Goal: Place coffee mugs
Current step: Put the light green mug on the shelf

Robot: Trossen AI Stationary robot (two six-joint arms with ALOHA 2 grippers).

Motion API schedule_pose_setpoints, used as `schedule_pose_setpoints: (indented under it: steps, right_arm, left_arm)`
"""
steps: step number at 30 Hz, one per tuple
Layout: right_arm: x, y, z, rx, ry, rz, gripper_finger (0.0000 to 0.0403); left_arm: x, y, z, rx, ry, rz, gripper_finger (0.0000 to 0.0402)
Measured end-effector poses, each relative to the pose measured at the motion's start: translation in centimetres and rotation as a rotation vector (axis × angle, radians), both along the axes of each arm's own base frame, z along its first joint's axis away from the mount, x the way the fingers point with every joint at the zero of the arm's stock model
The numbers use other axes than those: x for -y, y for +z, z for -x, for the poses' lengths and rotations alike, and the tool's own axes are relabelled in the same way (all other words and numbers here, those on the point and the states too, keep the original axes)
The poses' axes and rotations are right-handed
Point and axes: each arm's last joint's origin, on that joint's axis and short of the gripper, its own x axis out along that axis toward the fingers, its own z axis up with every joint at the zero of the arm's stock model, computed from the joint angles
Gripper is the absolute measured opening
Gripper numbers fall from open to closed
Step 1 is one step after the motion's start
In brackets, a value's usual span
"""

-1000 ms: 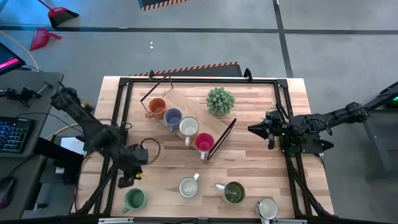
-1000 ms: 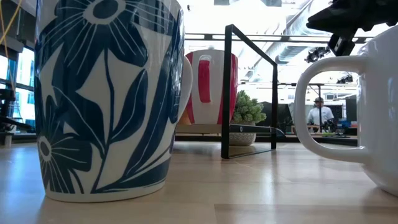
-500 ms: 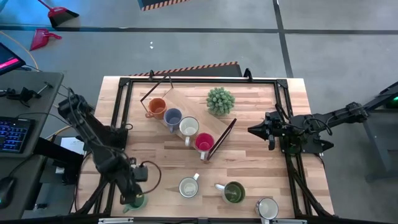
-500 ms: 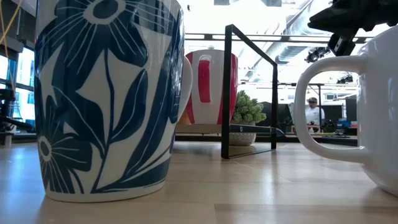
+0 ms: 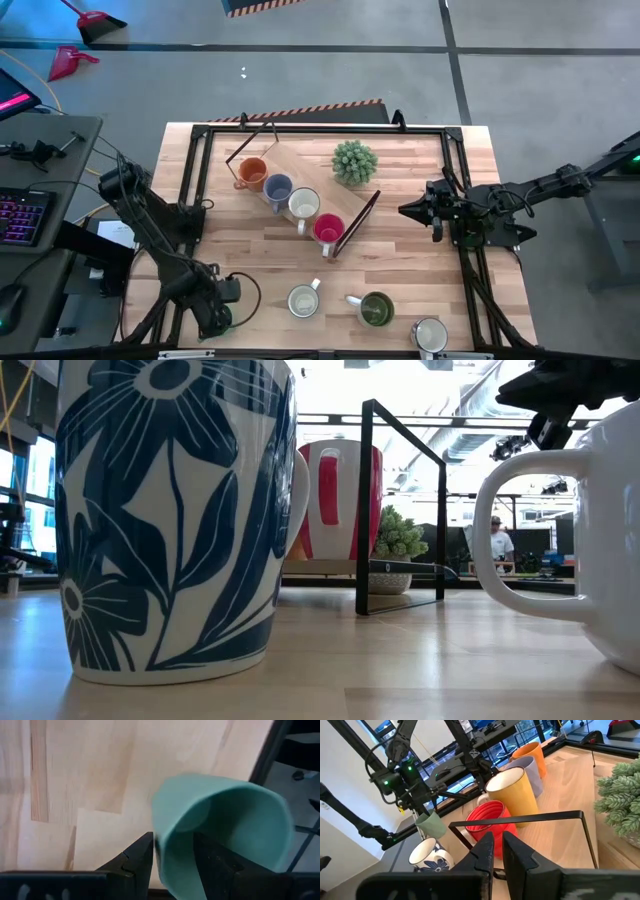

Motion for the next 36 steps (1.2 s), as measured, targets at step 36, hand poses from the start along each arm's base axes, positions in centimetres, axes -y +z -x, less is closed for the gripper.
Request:
schedule_pose_setpoints:
  steps: [36]
  right_arm:
    - [-0.1, 0.0, 0.0, -0.002, 0.042, -0.004, 0.0016]
  left_arm:
    - [-0.7, -4.0, -3.0, -0.097, 0.045, -0.12, 0.0009]
